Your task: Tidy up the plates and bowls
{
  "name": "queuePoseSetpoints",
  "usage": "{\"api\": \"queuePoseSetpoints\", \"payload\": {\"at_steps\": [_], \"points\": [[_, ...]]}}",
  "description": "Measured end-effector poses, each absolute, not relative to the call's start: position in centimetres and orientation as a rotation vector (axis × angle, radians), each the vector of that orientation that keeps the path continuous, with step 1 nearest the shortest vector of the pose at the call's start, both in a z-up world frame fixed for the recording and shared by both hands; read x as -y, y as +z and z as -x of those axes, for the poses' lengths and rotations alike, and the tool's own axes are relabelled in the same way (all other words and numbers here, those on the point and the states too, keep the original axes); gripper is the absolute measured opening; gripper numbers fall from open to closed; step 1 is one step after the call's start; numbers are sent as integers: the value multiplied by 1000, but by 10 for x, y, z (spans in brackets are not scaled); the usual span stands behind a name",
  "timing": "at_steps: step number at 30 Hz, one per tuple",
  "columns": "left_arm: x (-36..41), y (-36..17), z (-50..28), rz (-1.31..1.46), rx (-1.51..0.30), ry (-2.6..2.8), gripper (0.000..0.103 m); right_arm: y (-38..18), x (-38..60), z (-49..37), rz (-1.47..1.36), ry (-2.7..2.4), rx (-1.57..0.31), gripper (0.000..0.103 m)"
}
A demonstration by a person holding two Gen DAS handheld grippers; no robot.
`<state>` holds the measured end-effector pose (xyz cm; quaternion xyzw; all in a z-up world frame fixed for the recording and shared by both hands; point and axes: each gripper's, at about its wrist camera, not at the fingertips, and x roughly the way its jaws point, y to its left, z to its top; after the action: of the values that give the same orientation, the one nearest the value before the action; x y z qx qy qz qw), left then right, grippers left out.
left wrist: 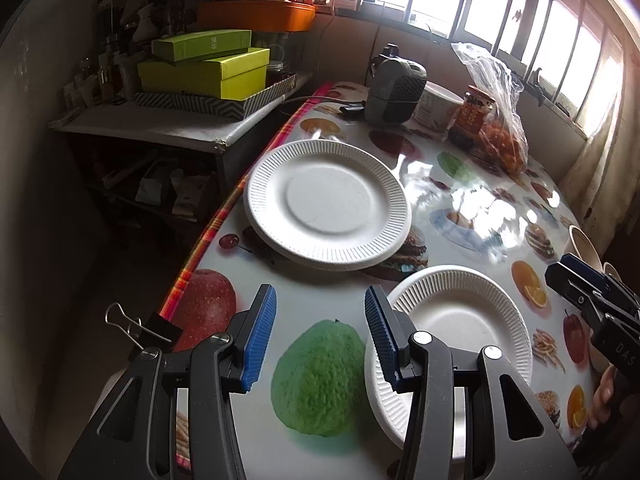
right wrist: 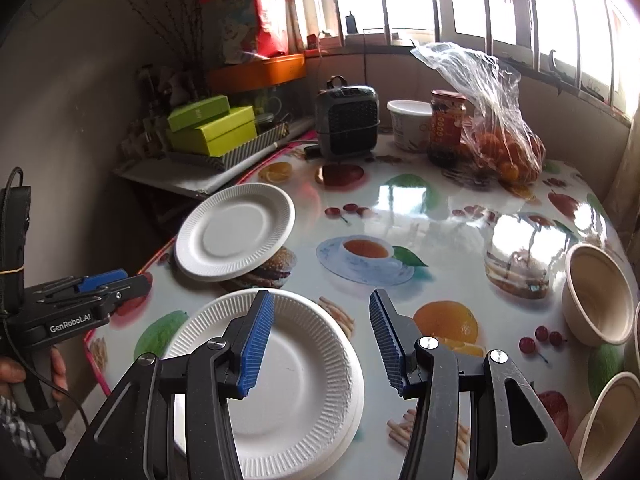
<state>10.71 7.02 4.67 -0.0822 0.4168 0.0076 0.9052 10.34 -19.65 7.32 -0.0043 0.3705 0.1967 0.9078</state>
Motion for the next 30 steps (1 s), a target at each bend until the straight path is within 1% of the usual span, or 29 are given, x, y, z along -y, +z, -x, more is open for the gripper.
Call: {"api": "queuePoseSetpoints", "payload": {"at_steps": [13,17,30], "points": [[-99,57,-136,184,-844,47,48,88,176,-151,43,491,-796,50],[-107,55,-149,199,-864,51,48,89,176,-173,34,498,-812,54],[-132,34,-187,266,-935,114,48,58,162,-235,11,584,-918,54]]}}
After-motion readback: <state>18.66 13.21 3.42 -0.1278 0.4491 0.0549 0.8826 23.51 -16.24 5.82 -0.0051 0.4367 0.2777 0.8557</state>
